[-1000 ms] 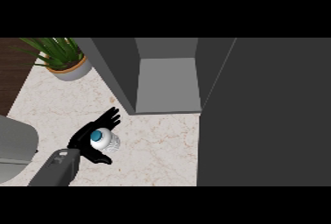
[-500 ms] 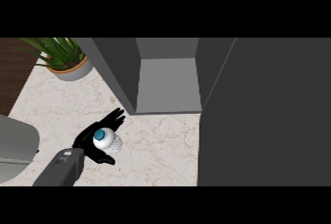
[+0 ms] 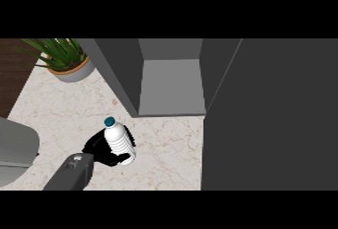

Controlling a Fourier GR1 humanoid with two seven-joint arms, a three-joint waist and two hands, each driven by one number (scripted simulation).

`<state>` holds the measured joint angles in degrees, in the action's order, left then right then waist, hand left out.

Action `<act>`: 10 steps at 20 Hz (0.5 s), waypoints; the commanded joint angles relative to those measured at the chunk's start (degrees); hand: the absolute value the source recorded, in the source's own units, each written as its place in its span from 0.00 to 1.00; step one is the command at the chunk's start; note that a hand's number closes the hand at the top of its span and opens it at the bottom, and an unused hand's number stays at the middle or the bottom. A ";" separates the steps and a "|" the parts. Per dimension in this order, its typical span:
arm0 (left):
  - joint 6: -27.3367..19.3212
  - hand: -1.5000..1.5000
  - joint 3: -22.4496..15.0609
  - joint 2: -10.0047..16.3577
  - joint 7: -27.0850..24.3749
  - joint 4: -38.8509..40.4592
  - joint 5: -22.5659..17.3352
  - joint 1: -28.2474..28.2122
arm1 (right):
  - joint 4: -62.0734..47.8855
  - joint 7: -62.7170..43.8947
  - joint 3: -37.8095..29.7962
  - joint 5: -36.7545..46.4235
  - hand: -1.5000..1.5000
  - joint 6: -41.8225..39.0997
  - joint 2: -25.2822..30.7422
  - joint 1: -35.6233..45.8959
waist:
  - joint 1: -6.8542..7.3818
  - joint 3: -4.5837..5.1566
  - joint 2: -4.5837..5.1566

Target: Pick up the bottled water, place it into the cabinet and close the cabinet

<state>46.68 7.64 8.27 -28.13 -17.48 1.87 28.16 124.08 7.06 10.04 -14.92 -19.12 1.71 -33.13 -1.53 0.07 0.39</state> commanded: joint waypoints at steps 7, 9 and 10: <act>-0.67 1.00 2.33 -1.09 -8.00 -4.59 -3.62 -5.67 | 0.43 -1.28 -0.81 0.11 0.00 1.78 -0.35 0.84 | 1.83 -0.01 -0.42; -7.93 1.00 8.59 -0.70 -8.03 -4.70 -9.07 -4.75 | -0.08 0.37 -1.18 -0.62 0.00 0.39 0.15 -1.48 | 2.05 -0.04 -0.53; -9.97 1.00 10.33 -0.31 -10.45 -4.79 -10.36 -7.58 | -1.16 0.71 -1.53 -0.65 0.00 0.27 0.17 -1.46 | 2.61 -0.01 -0.44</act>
<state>38.89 12.16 7.60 -30.96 -21.18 -3.44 24.26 123.87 7.35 9.22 -15.21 -18.87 1.88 -34.02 -0.13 0.09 0.06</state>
